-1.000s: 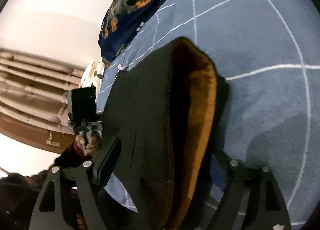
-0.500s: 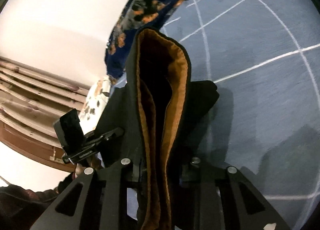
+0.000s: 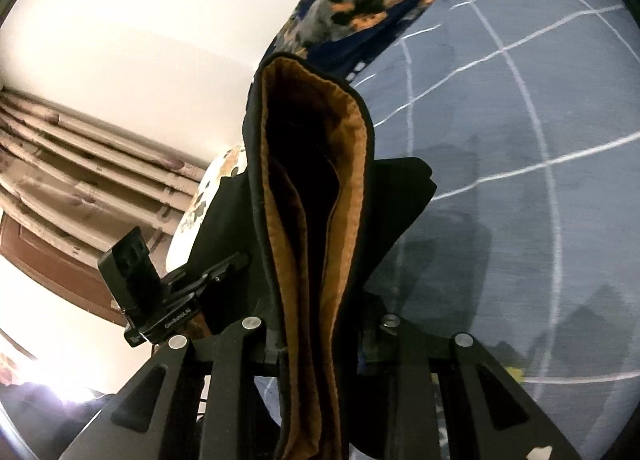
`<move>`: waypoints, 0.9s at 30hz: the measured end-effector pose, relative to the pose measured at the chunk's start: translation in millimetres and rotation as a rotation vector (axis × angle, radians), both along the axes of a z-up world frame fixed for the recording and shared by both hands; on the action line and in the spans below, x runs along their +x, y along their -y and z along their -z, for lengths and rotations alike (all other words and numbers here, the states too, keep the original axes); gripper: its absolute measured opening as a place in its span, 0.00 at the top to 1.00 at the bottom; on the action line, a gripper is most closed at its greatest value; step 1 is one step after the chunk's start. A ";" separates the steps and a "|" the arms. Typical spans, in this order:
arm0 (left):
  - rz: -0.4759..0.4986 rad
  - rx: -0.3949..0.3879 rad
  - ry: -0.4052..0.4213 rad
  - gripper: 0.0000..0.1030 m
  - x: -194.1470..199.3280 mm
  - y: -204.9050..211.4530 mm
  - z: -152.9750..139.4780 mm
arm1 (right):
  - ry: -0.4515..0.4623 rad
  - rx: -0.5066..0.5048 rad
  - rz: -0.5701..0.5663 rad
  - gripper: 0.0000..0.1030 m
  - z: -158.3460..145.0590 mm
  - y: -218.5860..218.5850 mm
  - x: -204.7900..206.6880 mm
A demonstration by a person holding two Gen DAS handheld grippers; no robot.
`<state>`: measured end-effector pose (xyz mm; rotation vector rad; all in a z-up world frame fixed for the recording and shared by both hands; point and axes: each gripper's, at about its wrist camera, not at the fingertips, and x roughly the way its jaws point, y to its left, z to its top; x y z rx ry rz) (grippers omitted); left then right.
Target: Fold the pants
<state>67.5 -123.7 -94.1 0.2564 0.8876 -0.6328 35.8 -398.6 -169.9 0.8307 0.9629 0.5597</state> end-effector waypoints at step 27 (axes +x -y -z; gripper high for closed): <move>-0.154 0.000 0.061 0.82 32.2 -88.4 3.3 | 0.004 -0.028 -0.095 0.78 -8.5 -92.9 58.1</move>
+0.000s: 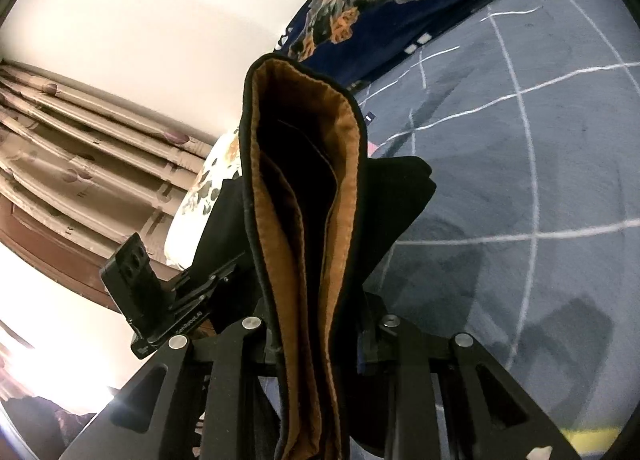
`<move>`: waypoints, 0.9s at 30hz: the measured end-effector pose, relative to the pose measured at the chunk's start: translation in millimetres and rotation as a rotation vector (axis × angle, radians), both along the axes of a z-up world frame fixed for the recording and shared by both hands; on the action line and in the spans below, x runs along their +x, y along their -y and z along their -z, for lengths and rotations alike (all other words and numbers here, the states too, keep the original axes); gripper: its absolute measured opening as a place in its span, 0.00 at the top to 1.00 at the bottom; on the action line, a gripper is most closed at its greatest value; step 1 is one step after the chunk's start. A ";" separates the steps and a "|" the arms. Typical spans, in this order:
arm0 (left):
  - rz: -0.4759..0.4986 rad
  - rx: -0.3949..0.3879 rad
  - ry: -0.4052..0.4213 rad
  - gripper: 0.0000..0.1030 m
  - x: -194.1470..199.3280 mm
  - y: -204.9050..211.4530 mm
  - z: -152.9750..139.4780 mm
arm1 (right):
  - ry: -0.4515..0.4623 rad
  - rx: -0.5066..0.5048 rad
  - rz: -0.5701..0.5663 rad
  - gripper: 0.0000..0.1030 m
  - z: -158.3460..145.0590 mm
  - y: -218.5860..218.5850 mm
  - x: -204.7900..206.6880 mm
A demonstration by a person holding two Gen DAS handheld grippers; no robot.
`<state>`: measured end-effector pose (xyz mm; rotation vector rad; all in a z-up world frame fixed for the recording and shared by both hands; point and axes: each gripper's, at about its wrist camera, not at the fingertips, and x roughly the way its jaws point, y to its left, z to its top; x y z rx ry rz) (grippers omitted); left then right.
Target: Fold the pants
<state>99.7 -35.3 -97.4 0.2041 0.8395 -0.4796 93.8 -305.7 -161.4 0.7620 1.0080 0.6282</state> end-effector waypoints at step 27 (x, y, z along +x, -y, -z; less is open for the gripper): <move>-0.112 -0.016 0.015 0.82 187.3 -39.2 35.6 | 0.013 0.037 0.012 0.78 44.3 -32.6 187.5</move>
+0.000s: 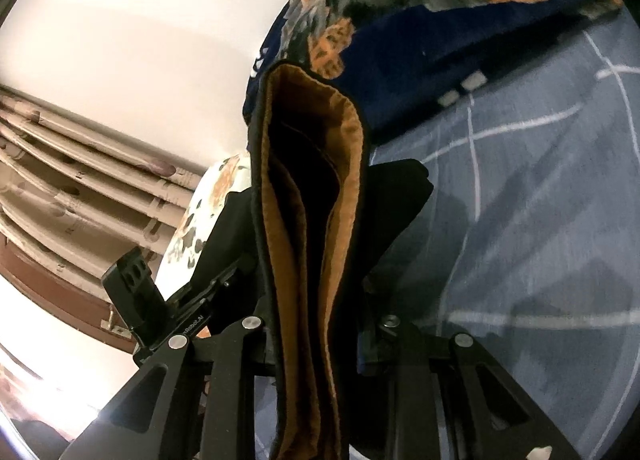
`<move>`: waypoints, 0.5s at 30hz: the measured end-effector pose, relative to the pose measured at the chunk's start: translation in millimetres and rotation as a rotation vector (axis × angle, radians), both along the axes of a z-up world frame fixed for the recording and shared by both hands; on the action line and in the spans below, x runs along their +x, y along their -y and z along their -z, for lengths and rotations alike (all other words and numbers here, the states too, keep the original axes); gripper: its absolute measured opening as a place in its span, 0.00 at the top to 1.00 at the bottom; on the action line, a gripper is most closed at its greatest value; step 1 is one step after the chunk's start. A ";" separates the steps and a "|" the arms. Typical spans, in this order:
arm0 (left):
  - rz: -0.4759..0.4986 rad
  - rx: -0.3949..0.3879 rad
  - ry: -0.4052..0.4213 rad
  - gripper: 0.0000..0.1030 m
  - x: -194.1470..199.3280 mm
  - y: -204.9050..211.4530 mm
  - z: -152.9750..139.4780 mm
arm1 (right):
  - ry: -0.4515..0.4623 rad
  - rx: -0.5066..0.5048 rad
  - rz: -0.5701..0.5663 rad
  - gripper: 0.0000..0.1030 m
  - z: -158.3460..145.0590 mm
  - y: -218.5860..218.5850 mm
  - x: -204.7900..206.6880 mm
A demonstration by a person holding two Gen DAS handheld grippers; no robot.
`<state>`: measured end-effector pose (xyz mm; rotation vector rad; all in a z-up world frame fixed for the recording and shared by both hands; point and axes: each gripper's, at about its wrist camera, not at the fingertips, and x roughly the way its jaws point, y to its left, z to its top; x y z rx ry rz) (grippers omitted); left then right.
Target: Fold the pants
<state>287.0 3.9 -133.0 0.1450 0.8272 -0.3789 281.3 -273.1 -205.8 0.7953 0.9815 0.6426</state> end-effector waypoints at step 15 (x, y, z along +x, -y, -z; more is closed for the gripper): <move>-0.029 -0.003 -0.026 0.78 20.2 -7.9 30.7 | -0.009 -0.032 0.041 0.78 31.6 1.0 19.0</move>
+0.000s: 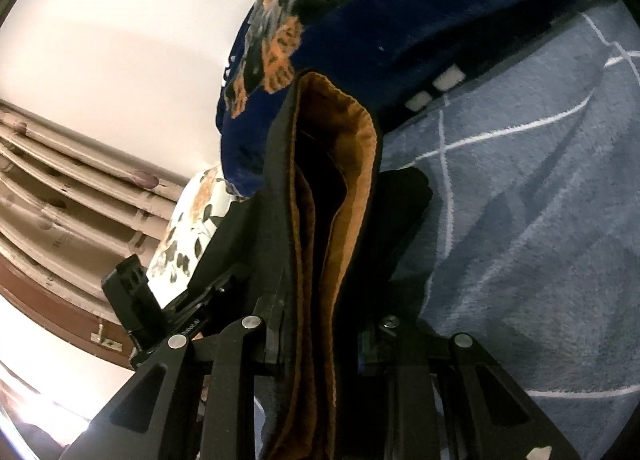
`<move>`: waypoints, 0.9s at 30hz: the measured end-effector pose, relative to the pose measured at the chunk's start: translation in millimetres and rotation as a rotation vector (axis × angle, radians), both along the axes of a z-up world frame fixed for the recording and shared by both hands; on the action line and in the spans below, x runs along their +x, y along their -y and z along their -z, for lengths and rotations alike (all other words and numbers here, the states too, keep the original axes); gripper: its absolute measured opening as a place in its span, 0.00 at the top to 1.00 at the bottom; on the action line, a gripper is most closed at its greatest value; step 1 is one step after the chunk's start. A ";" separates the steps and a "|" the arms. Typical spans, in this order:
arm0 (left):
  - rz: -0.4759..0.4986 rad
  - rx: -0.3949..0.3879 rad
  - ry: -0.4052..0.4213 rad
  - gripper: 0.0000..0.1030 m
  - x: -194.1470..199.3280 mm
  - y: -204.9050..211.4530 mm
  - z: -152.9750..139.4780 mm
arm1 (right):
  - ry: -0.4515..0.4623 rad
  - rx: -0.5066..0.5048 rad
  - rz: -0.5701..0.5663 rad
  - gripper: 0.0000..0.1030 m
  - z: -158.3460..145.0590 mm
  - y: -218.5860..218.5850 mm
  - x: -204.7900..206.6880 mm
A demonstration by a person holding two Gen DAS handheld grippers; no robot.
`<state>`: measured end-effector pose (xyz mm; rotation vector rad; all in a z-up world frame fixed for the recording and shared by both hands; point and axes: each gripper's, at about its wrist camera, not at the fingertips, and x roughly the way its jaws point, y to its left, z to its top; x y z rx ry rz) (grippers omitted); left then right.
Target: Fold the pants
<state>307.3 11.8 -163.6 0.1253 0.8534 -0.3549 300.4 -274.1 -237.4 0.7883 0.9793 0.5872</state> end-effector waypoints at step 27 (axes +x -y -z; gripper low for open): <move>-0.113 -0.043 0.027 0.57 -3.4 -17.5 20.9 | 0.190 -0.509 0.101 0.68 -20.1 -58.3 -13.9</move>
